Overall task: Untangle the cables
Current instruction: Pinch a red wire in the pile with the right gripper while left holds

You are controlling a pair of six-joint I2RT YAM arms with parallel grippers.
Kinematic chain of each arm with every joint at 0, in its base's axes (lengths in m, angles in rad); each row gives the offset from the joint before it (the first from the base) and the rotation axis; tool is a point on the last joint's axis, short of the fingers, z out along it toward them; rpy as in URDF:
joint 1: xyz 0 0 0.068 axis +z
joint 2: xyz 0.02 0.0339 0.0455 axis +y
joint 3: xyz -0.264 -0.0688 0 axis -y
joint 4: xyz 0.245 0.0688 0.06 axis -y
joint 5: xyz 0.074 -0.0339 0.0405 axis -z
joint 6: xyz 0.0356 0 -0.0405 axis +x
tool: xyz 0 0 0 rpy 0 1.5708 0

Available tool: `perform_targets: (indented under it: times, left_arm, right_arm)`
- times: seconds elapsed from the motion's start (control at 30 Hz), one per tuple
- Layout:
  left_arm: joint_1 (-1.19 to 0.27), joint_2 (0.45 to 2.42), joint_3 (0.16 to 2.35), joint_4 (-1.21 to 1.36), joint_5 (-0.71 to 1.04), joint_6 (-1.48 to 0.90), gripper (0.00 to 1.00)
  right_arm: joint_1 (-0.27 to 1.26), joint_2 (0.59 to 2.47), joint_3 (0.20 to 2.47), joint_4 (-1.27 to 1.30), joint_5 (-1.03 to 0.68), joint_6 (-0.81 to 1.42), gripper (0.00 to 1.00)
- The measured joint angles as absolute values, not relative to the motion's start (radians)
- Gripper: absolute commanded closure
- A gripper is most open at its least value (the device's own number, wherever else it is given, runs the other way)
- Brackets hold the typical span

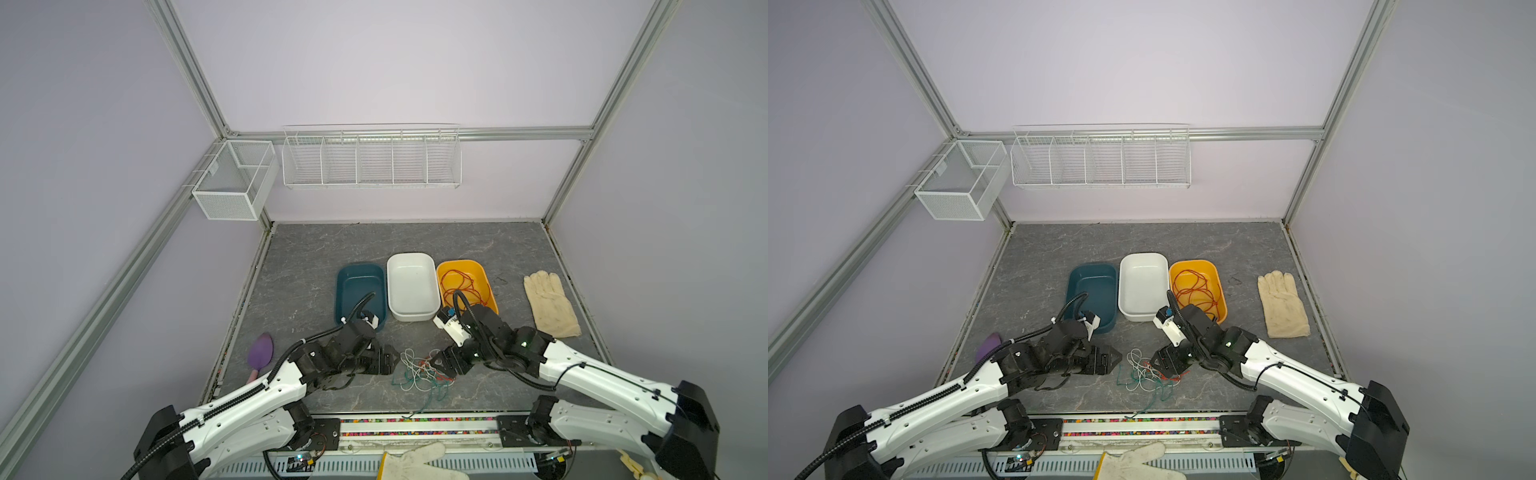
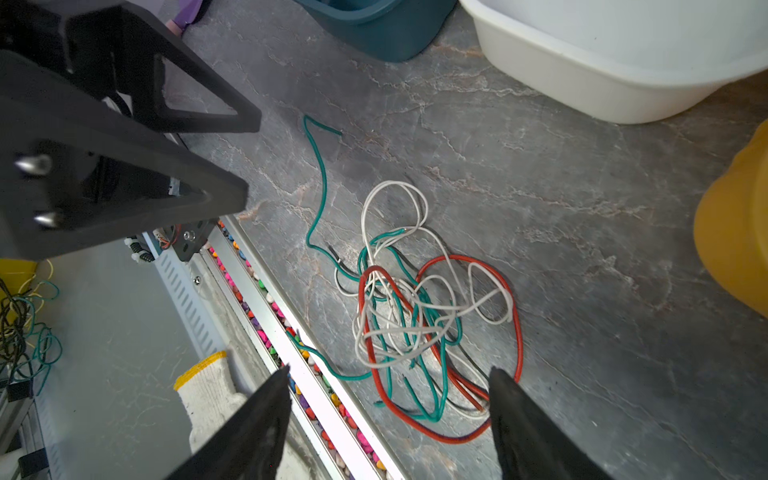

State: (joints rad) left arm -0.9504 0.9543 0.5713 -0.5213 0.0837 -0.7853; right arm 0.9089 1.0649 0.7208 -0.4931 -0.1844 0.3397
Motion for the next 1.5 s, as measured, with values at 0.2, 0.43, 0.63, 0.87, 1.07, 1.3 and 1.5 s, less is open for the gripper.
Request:
perform_targets:
  times: [0.2, 0.43, 0.63, 0.87, 1.07, 1.3, 1.5]
  left_arm:
    - [-0.956, 1.05, 0.562, -0.482, 0.107, -0.828, 0.16]
    - [-0.957, 1.135, 0.562, -0.442, 0.114, -0.842, 0.25]
    - [-0.957, 1.193, 0.562, -0.405, 0.121, -0.853, 0.38]
    - [-0.957, 1.238, 0.562, -0.376, 0.133, -0.855, 0.57]
    - [-0.957, 1.264, 0.562, -0.355, 0.141, -0.85, 0.73]
    - [-0.957, 1.27, 0.562, -0.339, 0.159, -0.843, 0.93]
    - [-0.957, 1.239, 0.562, -0.36, 0.165, -0.829, 1.0]
  right_arm:
    - [0.926, 1.073, 0.708, -0.472, -0.161, 0.34, 0.24]
    - [0.949, 1.1, 0.695, -0.455, -0.149, 0.34, 0.24]
    - [0.953, 1.109, 0.69, -0.444, -0.144, 0.34, 0.24]
    - [0.96, 1.134, 0.689, -0.428, -0.142, 0.34, 0.24]
    - [0.966, 1.16, 0.68, -0.406, -0.142, 0.34, 0.25]
    - [0.978, 1.191, 0.677, -0.391, -0.129, 0.344, 0.25]
    - [0.978, 1.213, 0.674, -0.372, -0.114, 0.358, 0.32]
